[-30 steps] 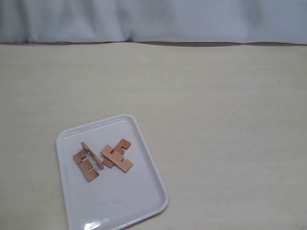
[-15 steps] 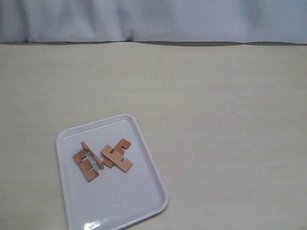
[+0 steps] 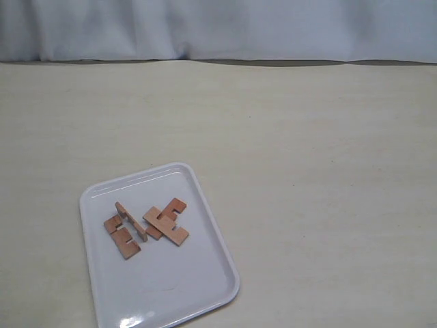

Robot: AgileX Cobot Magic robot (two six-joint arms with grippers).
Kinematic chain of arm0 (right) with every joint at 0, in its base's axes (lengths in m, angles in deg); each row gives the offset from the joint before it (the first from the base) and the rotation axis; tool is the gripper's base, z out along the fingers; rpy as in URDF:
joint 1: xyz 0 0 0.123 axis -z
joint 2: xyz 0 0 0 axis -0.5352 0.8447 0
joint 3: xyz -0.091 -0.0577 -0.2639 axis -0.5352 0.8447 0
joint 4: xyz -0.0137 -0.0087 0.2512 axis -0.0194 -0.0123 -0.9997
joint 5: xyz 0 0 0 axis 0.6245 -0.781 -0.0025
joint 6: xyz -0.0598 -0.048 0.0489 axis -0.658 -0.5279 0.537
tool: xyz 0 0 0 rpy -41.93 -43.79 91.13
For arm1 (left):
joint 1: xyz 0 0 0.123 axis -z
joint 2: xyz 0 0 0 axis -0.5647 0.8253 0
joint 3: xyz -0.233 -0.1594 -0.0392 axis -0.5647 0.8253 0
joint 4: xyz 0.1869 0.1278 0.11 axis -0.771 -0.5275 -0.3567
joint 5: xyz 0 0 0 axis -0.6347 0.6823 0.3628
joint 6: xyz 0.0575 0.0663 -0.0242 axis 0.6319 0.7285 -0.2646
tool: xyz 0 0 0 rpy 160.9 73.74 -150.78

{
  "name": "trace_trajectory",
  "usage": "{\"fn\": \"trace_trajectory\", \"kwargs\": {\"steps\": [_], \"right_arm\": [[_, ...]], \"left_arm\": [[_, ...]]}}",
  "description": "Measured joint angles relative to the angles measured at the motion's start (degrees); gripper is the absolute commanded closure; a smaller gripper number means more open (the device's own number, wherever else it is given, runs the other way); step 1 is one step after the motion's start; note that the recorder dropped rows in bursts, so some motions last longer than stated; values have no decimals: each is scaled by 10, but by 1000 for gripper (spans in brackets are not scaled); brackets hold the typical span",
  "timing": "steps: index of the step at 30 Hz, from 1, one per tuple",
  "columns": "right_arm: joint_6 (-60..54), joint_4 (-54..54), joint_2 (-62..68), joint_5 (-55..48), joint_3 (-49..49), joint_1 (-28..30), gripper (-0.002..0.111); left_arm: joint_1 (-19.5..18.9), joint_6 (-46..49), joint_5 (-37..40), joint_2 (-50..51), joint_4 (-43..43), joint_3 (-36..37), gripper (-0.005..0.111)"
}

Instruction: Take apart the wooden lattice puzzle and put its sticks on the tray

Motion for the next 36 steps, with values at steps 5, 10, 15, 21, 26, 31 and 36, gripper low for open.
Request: {"fn": "trace_trajectory", "kwargs": {"steps": [5, 10, 15, 21, 26, 31, 36], "right_arm": [[-3, -4, 0, 5, 0, 0, 104], [-6, -1, 0, 6, 0, 0, 104], [-6, -1, 0, 2, 0, 0, 104], [-6, -1, 0, -20, 0, 0, 104], [-8, 3, 0, -41, 0, 0, 104], [-9, 3, 0, -66, 0, 0, 104], [-9, 3, 0, -93, 0, 0, 104]], "left_arm": [[0, 0, 0, 0, 0, 0, 107], [0, 0, 0, 0, 0, 0, 107], [0, 0, 0, 0, 0, 0, 107], [0, 0, 0, 0, 0, 0, 107], [0, 0, 0, 0, 0, 0, 107], [0, 0, 0, 0, 0, 0, 107], [0, 0, 0, 0, 0, 0, 107]]}}
